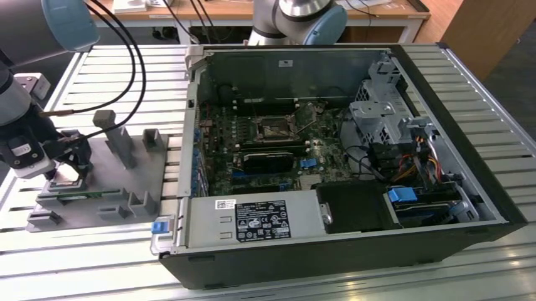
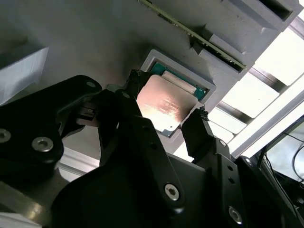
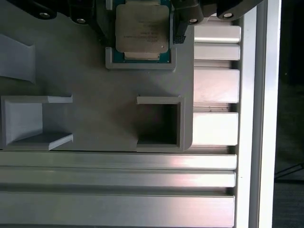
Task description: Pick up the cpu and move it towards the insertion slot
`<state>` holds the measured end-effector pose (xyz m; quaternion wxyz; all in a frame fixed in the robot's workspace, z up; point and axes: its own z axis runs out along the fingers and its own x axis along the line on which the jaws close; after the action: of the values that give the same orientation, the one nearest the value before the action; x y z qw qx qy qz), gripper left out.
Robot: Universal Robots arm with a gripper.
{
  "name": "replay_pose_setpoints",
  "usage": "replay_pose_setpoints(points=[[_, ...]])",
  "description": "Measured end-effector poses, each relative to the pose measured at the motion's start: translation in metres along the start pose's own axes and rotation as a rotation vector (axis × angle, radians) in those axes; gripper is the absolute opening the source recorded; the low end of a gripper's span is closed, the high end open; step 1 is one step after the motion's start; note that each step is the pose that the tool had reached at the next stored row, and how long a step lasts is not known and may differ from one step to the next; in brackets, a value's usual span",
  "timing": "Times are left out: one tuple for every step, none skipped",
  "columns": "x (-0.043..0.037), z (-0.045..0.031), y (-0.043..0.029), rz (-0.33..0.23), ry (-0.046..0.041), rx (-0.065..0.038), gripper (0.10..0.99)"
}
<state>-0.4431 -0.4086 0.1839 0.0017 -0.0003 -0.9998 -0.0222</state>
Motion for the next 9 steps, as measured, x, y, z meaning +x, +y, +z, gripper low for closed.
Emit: replay_pose_setpoints(points=[[-0.0001, 0.0001, 0.0000, 0.001, -0.0002, 0.000, 0.624], [0.0000, 0.0002, 0.0000, 0.001, 0.0000, 0.000, 0.624], [-0.0001, 0.0003, 0.0000, 0.002, -0.0001, 0.000, 0.624], [-0.0001, 0.0004, 0.0000, 0.003, -0.0002, 0.000, 0.553], [-0.0001, 0.0004, 0.0001, 0.003, -0.0001, 0.000, 0.553], [-0.0001, 0.0005, 0.0001, 0.003, -0.0002, 0.000, 0.545], [-0.0002, 0.0005, 0.0001, 0.003, -0.0002, 0.000, 0.545], [-0.0002, 0.0005, 0.0001, 0.003, -0.0002, 0.000, 0.541], [-0.0002, 0.0005, 0.0001, 0.003, -0.0003, 0.000, 0.541]])
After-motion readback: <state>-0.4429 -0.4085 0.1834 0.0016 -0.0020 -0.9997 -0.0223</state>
